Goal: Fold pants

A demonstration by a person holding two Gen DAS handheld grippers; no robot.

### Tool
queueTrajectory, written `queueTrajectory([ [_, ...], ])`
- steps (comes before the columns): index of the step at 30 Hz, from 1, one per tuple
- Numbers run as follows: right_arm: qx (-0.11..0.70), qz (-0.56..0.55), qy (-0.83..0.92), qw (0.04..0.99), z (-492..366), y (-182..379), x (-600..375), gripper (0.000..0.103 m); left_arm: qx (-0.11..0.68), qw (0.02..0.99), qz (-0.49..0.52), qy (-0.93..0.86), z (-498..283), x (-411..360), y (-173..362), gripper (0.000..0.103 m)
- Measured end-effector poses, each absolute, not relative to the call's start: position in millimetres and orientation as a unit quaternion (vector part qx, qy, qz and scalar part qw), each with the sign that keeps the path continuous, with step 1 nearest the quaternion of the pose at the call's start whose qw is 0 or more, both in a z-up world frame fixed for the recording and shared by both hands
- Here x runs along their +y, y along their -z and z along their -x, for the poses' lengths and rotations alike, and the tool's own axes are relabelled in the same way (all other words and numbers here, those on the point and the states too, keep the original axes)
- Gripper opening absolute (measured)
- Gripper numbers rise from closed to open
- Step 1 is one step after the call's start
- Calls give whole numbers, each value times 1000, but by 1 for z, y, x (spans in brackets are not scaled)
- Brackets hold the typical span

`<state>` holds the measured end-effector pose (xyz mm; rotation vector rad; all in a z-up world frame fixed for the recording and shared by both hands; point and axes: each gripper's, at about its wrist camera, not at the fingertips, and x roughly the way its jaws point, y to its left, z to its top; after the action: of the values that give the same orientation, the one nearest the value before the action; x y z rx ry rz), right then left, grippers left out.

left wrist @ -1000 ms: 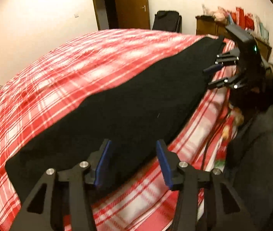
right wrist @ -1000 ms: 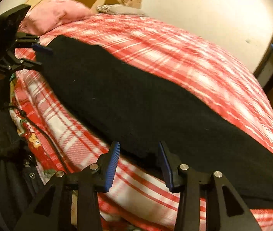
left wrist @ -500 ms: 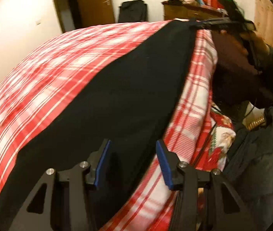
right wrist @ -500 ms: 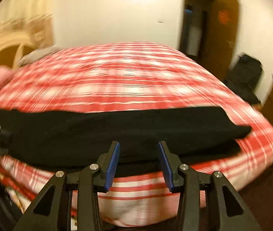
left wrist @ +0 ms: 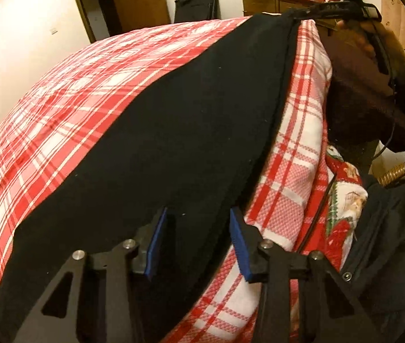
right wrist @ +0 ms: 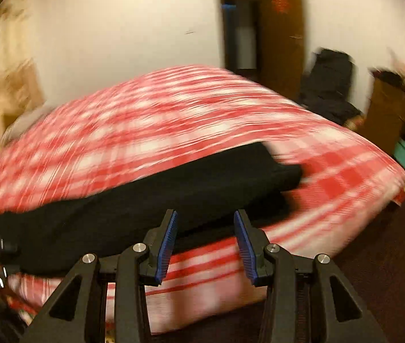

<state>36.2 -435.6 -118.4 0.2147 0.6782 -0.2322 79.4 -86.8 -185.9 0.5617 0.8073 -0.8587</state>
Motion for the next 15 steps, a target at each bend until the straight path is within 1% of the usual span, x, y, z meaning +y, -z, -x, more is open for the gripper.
queueTrajectory([
  [2, 337, -137, 147, 920, -32, 121, -461, 43, 377, 795, -254, 401, -82, -85, 186, 46],
  [5, 342, -165, 132, 916, -34, 128, -476, 43, 381, 795, -242, 405, -87, -83, 186, 46],
  [8, 348, -176, 116, 914, -42, 136, -477, 43, 381, 794, -245, 405, -87, -85, 187, 46],
  [10, 346, -163, 116, 917, -48, 137, -474, 43, 381, 793, -244, 406, -87, -85, 187, 46],
  [11, 347, -157, 120, 917, -52, 137, -473, 39, 382, 793, -243, 408, -87, -85, 187, 46],
  [12, 347, -157, 123, 916, -55, 138, -473, 33, 382, 793, -241, 409, -88, -84, 187, 46],
  [13, 349, -163, 121, 915, -57, 138, -476, 11, 382, 793, -238, 411, -89, -83, 187, 46],
  [14, 349, -173, 117, 914, -57, 138, -479, 6, 383, 792, -234, 414, -90, -82, 188, 46],
  [15, 346, -181, 115, 913, -55, 138, -481, 6, 384, 792, -228, 417, -91, -81, 188, 46],
])
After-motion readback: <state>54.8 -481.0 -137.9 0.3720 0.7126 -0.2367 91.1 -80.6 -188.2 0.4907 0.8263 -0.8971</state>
